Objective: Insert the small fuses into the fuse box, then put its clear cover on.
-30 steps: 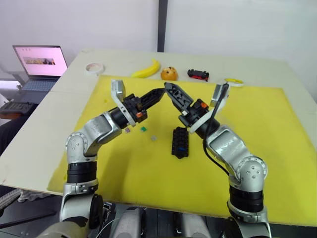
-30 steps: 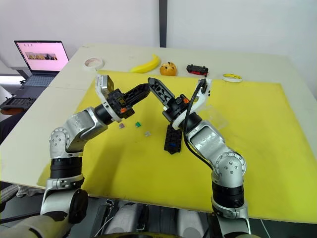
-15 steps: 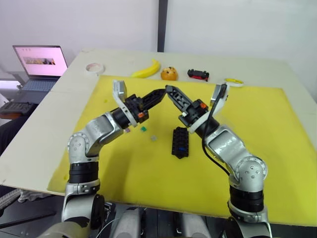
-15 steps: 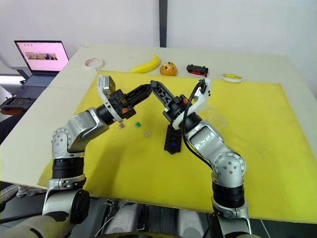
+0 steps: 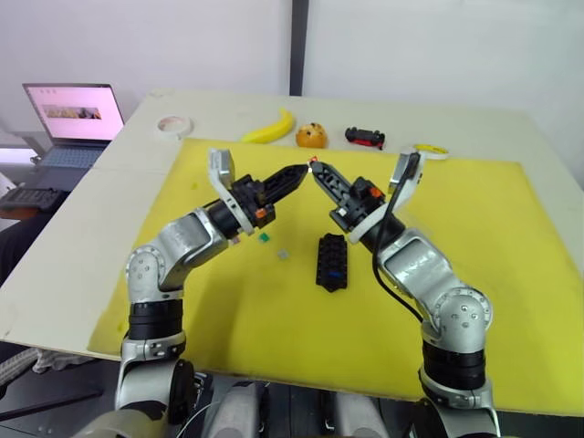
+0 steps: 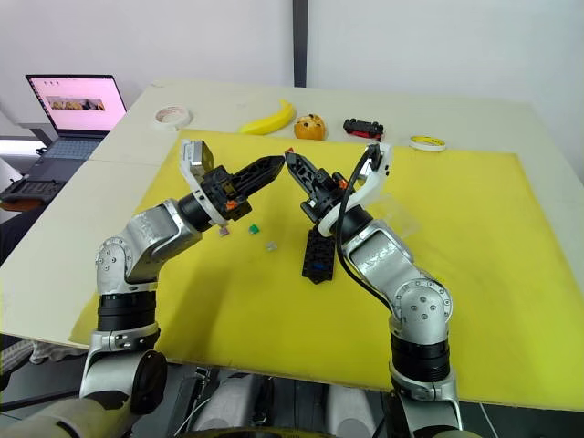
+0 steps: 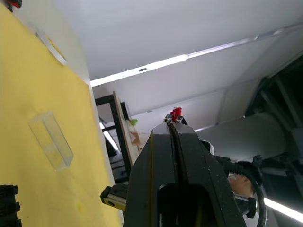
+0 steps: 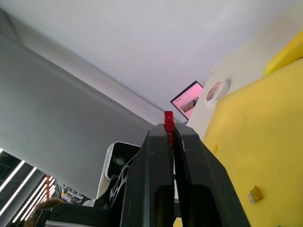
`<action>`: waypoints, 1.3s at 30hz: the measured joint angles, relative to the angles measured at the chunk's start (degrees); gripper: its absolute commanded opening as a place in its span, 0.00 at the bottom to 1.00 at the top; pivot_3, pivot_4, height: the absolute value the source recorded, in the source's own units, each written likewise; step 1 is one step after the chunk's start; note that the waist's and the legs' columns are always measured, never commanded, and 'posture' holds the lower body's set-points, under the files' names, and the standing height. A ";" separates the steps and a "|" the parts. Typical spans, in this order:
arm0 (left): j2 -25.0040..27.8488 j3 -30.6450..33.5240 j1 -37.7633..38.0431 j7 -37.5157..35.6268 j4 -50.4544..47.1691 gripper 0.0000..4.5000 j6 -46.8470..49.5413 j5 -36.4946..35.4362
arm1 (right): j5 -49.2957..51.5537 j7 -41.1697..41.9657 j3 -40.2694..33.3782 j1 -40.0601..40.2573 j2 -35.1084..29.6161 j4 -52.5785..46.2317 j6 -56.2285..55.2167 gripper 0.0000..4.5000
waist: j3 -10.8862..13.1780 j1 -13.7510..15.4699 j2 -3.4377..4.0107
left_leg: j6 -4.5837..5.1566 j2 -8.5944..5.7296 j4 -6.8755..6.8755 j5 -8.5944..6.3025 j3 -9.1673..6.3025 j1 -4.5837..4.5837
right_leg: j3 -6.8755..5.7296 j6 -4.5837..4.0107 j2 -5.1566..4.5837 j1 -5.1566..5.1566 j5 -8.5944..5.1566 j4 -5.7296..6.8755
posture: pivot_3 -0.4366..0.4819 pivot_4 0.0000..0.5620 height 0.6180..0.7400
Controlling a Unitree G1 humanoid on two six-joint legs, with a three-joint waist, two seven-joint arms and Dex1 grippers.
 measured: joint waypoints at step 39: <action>27.56 -34.19 -5.12 -88.04 2.20 0.99 -40.74 87.19 | -51.44 71.58 10.67 5.23 -41.28 6.27 -14.94 0.00 | 0.66 -0.57 0.04 | 0.25 0.07 0.05 -0.14 0.12 -0.17 | -0.02 0.00 -0.09 -0.05 -0.02 -0.23 | 0.48 0.27 1.00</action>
